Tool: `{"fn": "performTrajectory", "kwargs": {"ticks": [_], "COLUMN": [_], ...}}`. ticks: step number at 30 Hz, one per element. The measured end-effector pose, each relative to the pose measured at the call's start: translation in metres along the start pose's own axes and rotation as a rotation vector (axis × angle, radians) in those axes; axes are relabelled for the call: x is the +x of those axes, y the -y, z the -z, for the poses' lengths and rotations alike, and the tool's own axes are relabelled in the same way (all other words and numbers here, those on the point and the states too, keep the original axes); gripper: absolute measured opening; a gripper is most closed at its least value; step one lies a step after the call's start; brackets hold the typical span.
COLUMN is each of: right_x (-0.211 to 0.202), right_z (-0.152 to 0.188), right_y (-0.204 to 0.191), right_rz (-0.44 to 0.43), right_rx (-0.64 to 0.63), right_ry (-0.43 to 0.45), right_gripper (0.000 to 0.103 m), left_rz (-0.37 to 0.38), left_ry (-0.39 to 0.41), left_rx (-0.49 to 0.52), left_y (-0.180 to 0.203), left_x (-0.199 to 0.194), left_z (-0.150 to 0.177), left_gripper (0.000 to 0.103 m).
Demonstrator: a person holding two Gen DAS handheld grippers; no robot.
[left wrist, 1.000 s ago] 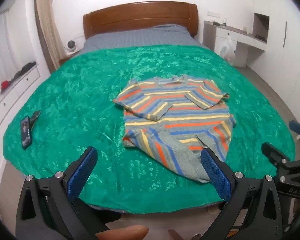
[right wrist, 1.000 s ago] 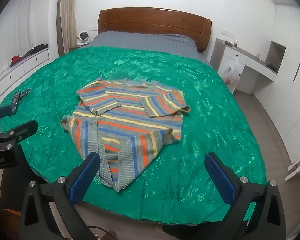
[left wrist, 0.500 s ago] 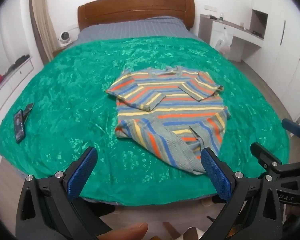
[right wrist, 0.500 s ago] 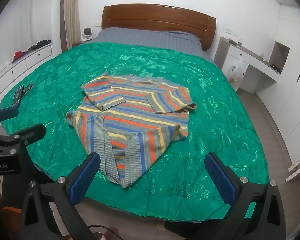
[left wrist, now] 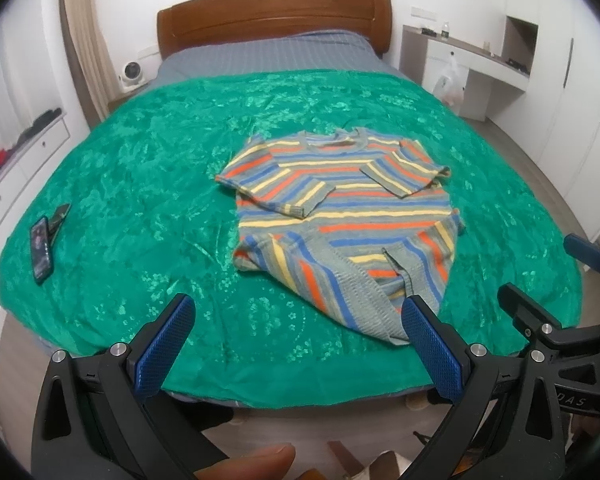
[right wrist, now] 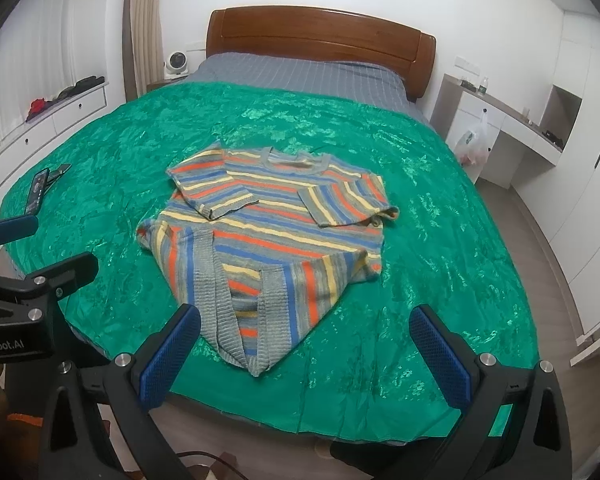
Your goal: Fold small clothes
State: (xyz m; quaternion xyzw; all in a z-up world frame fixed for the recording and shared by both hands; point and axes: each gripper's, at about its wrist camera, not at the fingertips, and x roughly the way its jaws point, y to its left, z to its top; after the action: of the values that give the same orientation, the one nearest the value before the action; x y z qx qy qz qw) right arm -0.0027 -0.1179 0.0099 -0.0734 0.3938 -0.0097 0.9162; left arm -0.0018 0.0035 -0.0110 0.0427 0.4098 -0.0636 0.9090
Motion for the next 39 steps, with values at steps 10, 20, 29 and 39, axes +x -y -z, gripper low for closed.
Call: {"fn": "performTrajectory", "kwargs": {"ticks": [10, 20, 29, 39], "right_x": [0.0033, 0.0035, 0.0028, 0.0020], "right_z": [0.0017, 0.0017, 0.0022, 0.0021], "right_y": [-0.0040, -0.0045, -0.0050, -0.0060], "right_rz": [-0.009, -0.010, -0.012, -0.013], "right_rx": [-0.005, -0.005, -0.003, -0.005], "right_ry": [-0.012, -0.011, -0.011, -0.015], "right_gripper": [0.103, 0.103, 0.103, 0.103], "left_rz": [-0.008, -0.006, -0.007, -0.007], "left_ry": [-0.012, -0.012, -0.020, -0.033], "left_rx": [0.003, 0.004, -0.003, -0.009], "left_y": [0.0008, 0.0006, -0.0010, -0.0030], "left_x": [0.0014, 0.0015, 0.0026, 0.0042], "left_z": [0.0012, 0.0009, 0.0036, 0.0053], "left_gripper": [0.103, 0.103, 0.103, 0.103]}}
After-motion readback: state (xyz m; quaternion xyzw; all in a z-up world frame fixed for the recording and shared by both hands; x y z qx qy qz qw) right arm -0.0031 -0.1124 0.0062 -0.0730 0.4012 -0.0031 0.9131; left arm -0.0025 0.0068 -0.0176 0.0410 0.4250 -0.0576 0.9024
